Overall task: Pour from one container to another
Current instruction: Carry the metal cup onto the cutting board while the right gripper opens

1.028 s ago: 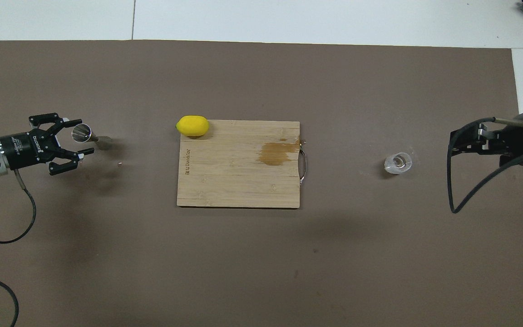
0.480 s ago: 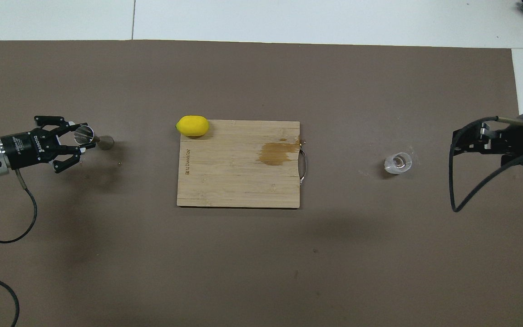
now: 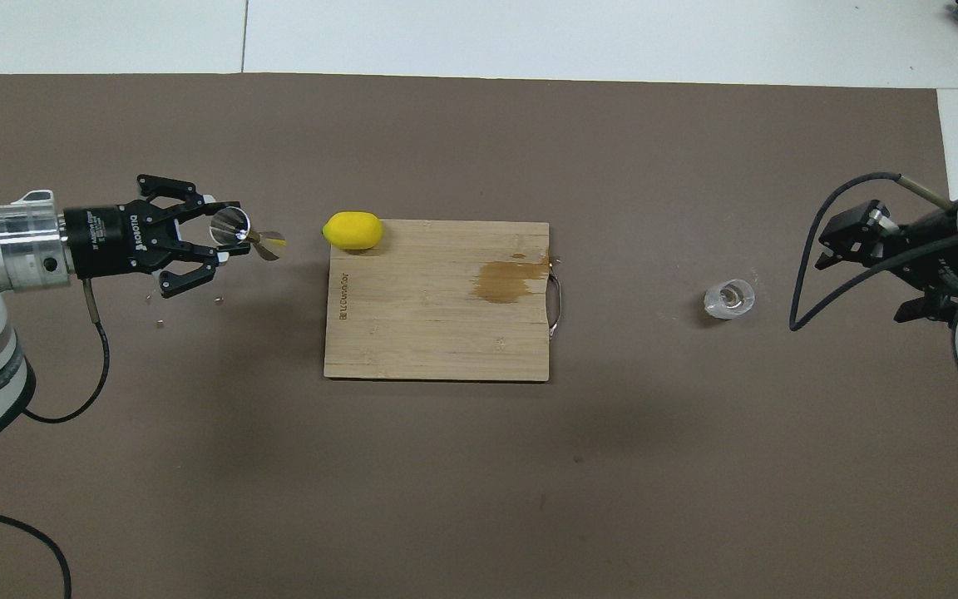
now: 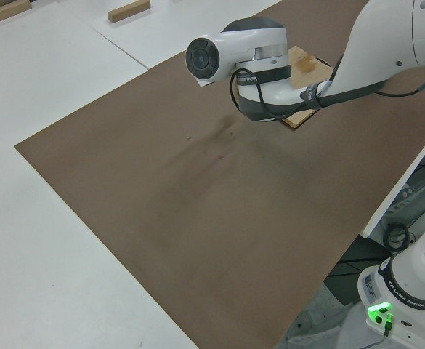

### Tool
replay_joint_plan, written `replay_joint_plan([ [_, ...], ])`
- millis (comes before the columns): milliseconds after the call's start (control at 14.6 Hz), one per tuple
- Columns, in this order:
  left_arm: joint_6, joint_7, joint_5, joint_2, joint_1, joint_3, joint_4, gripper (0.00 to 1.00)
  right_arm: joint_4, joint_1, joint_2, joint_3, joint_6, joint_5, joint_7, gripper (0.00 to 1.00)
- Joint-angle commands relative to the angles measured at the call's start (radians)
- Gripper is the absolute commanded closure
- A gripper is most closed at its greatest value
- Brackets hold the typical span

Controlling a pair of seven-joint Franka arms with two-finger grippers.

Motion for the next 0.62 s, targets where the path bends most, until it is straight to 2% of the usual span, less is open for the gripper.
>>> replay_joint_plan([
  [0,0.072,-0.097,-0.018,-0.045,-0.105,0.008,-0.012,1.00,-0.011,-0.009,0.024,0.005,0.044,0.000,0.094,0.03],
  [137,0.201,-0.129,-0.085,-0.045,-0.203,0.007,-0.011,1.00,-0.025,-0.021,0.034,0.005,0.079,0.002,0.122,0.03],
  [274,0.353,-0.129,-0.179,-0.032,-0.318,0.007,-0.012,1.00,-0.046,-0.086,0.042,0.005,0.092,0.124,0.126,0.03],
  [548,0.673,-0.125,-0.394,-0.002,-0.538,0.007,-0.009,1.00,-0.072,-0.143,0.114,0.005,0.093,0.180,0.127,0.03],
])
